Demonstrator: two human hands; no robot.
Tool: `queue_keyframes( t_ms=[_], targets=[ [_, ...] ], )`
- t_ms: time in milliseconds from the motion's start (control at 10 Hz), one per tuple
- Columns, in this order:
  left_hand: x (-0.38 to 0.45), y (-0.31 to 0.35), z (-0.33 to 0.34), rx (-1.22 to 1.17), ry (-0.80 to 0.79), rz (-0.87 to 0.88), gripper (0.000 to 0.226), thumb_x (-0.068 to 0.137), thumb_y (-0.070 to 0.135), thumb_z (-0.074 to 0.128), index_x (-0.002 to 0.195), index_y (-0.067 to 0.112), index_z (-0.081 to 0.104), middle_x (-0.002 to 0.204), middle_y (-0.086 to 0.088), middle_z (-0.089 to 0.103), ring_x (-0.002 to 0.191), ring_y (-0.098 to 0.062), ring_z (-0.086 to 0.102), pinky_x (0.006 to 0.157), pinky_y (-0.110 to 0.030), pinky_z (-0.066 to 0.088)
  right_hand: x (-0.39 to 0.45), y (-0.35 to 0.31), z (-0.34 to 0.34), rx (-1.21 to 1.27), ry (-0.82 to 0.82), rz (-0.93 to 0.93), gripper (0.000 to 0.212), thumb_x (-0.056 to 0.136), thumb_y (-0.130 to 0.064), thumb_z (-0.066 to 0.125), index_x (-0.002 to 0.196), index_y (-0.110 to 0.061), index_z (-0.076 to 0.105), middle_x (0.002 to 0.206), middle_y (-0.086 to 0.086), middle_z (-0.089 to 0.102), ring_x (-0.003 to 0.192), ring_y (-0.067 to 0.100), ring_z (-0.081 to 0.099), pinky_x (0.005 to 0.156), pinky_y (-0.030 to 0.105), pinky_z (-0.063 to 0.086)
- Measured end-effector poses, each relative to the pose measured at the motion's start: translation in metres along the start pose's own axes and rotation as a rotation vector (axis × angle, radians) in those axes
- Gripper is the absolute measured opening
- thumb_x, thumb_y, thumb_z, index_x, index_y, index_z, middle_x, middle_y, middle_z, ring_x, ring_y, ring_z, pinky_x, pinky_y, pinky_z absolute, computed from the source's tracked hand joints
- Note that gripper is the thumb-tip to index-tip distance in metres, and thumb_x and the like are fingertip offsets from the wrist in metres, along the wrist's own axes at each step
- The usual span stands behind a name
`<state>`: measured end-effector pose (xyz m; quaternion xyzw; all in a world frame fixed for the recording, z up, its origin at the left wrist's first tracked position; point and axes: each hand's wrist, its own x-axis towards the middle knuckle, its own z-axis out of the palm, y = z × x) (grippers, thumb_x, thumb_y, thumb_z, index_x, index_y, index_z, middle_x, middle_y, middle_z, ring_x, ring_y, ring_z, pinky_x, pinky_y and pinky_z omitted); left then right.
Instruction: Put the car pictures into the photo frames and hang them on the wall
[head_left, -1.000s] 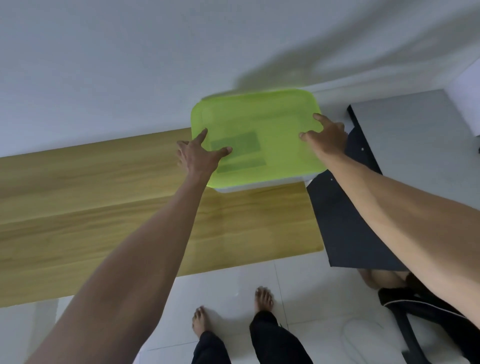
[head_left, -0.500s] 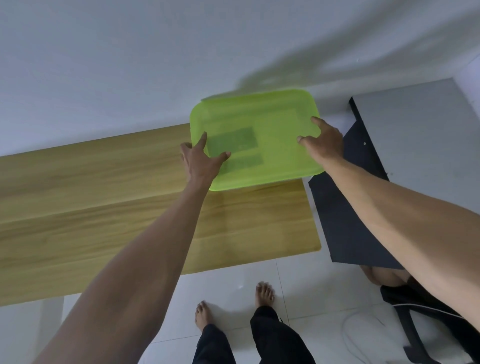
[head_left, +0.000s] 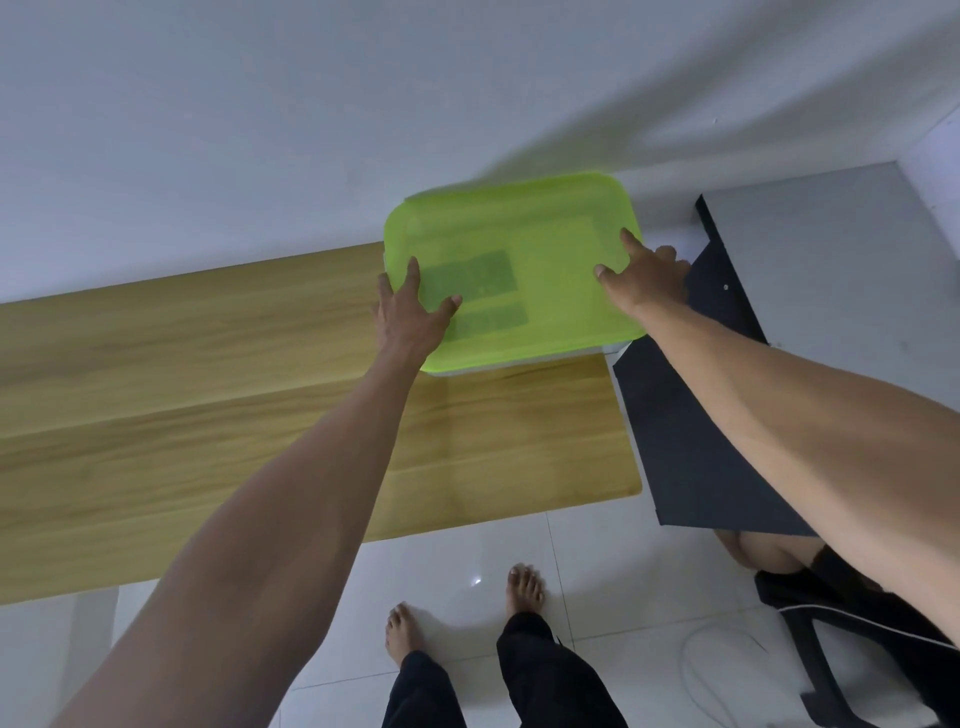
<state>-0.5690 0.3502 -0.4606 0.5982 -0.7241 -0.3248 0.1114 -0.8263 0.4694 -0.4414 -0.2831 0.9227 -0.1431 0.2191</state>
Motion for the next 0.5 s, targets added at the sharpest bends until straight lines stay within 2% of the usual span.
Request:
queue_keyframes(
  t_ms=[200,500],
  targets=[
    [-0.008,-0.006,-0.027,-0.006,0.008,-0.006,0.078,0.093,0.054,0.059,0.158,0.029,0.024,0.164,-0.022,0.011,0.150,-0.041,0.016,0.118,-0.049,0.023,-0.022,-0.021,-0.008,-0.008,0.101,-0.085,0.061,0.101,-0.044,0.050,0.155,-0.025,0.031,0.161,0.018,0.019,0.150,0.037,0.011,0.113,0.053,0.030],
    [-0.039,-0.083,-0.110,-0.024,0.057,-0.024,0.069,0.096,0.050,0.055,0.154,0.019,0.036,0.155,-0.022,0.035,0.145,-0.037,0.031,0.117,-0.045,0.027,-0.113,-0.107,0.017,0.075,0.116,-0.257,0.044,0.099,-0.030,0.057,0.141,-0.018,0.054,0.143,0.018,0.045,0.138,0.038,0.034,0.104,0.047,0.044]
  ],
)
